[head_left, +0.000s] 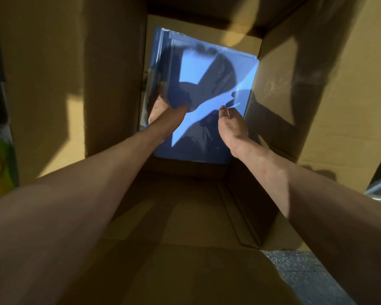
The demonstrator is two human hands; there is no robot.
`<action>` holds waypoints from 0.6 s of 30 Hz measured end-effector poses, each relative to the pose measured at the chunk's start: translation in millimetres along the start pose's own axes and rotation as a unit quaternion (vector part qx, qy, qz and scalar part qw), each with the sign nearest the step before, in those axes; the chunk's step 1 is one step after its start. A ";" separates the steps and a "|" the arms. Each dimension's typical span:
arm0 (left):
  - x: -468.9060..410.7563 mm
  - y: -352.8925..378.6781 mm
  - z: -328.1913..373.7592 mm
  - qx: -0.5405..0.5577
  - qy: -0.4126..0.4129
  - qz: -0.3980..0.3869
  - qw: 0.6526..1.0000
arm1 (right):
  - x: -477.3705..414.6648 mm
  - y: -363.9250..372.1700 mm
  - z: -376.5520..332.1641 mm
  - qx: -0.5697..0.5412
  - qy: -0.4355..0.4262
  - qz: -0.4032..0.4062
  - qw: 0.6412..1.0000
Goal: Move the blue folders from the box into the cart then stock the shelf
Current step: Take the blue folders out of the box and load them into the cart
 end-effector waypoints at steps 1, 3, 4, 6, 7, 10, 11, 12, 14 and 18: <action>-4.5 -1.7 -4.8 0.007 -0.004 0.008 1.000 | -1.2 -1.2 -0.8 -0.004 0.004 0.001 1.000; -1.7 -8.6 -2.6 0.008 -0.014 0.014 1.000 | -0.3 -3.3 -2.8 -0.012 0.008 -0.001 1.000; 2.0 -13.0 1.2 0.014 -0.021 0.023 0.999 | 1.9 -4.7 -4.8 -0.017 0.010 -0.007 1.000; -1.0 -16.5 3.0 0.027 -0.017 0.051 0.998 | 9.3 -6.9 -12.2 -0.035 0.016 -0.014 0.999; 2.0 -18.4 4.6 0.034 -0.010 0.051 0.998 | 14.4 -7.7 -14.1 -0.050 0.015 -0.014 0.999; 16.4 -14.0 19.6 0.002 0.012 -0.018 1.000 | 26.3 -14.8 -10.3 -0.114 0.032 -0.010 0.993; 25.9 -12.9 29.4 -0.028 0.024 -0.045 0.998 | 32.6 -19.3 -8.2 -0.128 0.038 -0.013 0.991; 38.6 -14.5 43.2 -0.058 0.043 -0.059 0.996 | 45.9 -30.9 -9.6 -0.136 0.046 -0.015 0.989; 59.7 -19.3 66.8 -0.096 0.058 -0.050 0.992 | 75.1 -56.0 -14.3 -0.141 0.050 -0.017 0.989; 106.6 -48.2 113.6 -0.117 0.068 -0.046 0.990 | 131.6 -107.7 -19.6 -0.129 0.013 -0.046 0.990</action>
Point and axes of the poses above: each hand's wrist, its own x-axis away from the middle knuckle, its own y-axis out of the palm, z = x × y, the point moved 1 cm from there along -x, towards the middle knuckle, and after that the axes turned 8 degrees about z, right-handed, at the moved point
